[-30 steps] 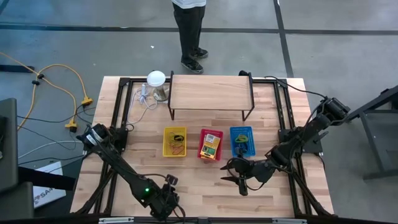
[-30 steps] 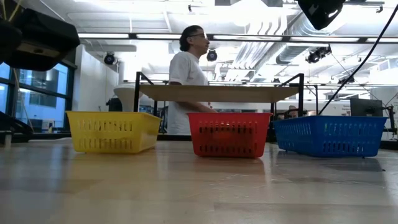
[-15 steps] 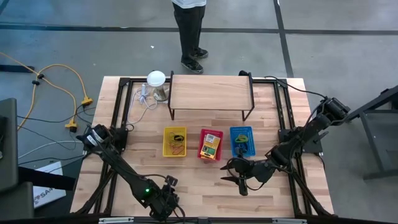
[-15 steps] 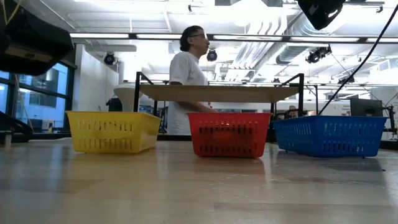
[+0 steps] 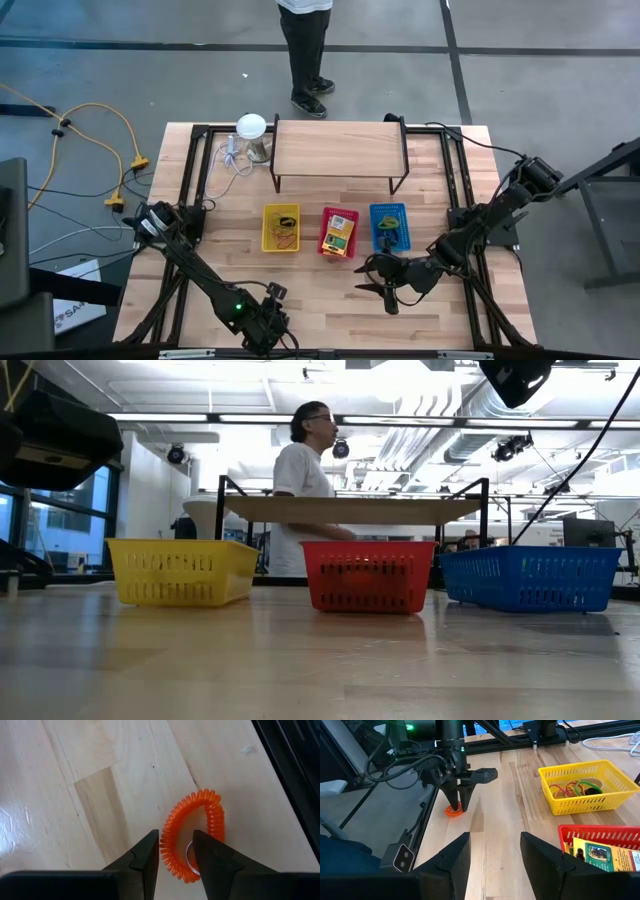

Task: Pick & Place Office Desk Supplies
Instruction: Put the red spiral keychain into the blue bin

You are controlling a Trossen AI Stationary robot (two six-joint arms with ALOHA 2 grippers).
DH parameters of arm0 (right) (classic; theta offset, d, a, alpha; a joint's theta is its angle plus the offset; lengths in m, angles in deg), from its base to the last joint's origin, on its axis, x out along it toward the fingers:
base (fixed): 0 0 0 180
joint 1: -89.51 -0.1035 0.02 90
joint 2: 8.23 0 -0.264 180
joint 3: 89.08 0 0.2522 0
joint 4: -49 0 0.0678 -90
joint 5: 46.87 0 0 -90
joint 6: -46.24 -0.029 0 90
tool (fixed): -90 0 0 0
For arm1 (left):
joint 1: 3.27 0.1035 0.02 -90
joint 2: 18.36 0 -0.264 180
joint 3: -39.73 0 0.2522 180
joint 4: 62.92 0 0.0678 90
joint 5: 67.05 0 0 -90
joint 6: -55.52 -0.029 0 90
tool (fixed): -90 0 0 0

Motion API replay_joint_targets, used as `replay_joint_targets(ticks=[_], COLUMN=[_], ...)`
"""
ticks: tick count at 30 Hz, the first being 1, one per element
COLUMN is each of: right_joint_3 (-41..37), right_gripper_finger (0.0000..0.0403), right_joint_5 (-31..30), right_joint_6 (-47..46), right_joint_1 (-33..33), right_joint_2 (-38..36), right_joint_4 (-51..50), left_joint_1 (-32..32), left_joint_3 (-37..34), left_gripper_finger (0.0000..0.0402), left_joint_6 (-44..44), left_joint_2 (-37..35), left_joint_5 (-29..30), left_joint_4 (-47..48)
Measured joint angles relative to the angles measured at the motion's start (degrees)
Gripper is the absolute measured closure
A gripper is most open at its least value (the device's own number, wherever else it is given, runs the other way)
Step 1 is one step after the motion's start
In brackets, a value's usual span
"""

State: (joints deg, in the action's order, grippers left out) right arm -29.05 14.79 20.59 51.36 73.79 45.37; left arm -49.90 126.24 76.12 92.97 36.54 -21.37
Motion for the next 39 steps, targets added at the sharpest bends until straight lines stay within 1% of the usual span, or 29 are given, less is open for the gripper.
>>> replay_joint_targets(ticks=[3,5,10,13,23,39], right_joint_3=[0.0,0.0,0.0,0.0,0.0,-0.02], right_gripper_finger=[0.0243,0.0243,0.0243,0.0243,0.0243,0.0243], right_joint_5=[0.0,0.0,0.0,0.0,0.0,0.02], right_joint_6=[-0.02,-0.02,-0.02,-0.02,-0.02,-0.02], right_joint_1=[0.0,0.0,0.0,0.0,0.0,0.0], right_joint_2=[0.0,0.0,0.0,0.0,0.0,0.0], right_joint_4=[0.0,0.0,0.0,0.0,0.02,0.0], left_joint_1=[0.01,0.49,3.09,4.39,4.57,4.55], left_joint_3=[0.0,0.0,0.0,0.0,-0.02,-0.11], left_gripper_finger=[0.0291,0.0293,0.0293,0.0293,0.0296,0.0352], left_joint_6=[0.22,1.9,6.58,6.9,6.42,6.38], left_joint_2=[0.03,0.04,0.04,0.04,0.04,0.09], left_joint_5=[-0.03,-0.71,-8.31,-10.45,-10.45,-10.25], left_joint_4=[0.04,0.16,0.24,0.29,0.38,0.51])
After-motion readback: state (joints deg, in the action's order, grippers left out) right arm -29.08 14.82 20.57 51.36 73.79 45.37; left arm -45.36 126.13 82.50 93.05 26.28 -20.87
